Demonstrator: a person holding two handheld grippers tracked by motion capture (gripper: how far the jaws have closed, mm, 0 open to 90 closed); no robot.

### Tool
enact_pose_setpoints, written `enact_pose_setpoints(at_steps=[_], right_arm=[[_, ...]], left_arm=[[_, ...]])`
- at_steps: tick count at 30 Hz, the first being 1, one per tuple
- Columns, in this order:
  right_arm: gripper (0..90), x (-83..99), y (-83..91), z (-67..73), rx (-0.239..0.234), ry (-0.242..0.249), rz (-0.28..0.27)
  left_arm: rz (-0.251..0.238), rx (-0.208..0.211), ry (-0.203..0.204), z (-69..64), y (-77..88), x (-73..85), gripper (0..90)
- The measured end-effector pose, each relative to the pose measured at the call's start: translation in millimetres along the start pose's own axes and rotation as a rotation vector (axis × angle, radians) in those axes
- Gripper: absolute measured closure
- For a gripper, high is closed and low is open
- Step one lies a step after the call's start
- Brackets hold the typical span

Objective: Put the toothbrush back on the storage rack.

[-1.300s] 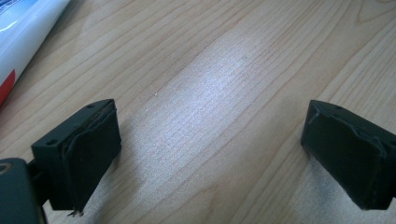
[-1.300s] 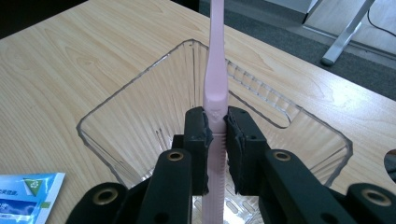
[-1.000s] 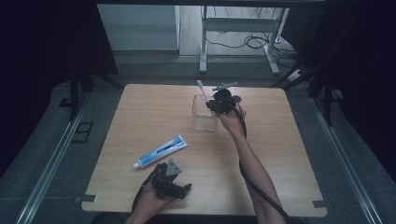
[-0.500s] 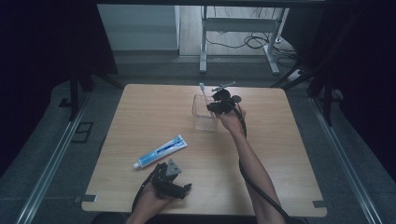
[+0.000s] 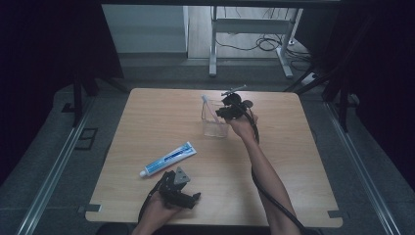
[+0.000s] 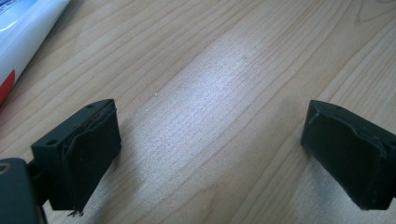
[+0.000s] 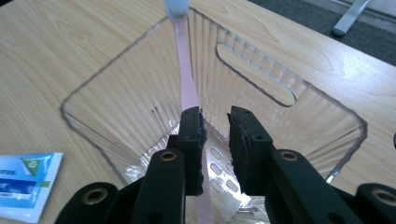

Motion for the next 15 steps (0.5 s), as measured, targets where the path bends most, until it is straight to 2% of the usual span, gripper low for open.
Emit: enact_pose_setpoints(at_steps=[15], right_arm=[[49.6,-4.4,25.3,22.9,-0.063,0.078,-0.052]], left_arm=[[0.001,-0.001,-0.002,0.2,0.1,0.1,4.6]])
Point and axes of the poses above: each handheld gripper's, and its own axes: y roughly backward along the jaws, x roughly out of its underside, z roughly to its left, the point moved 8 cm from there along -y, roughly forward along the jaws, and after that the axes turned 3 degrees about -y, right-handed, at the moved point
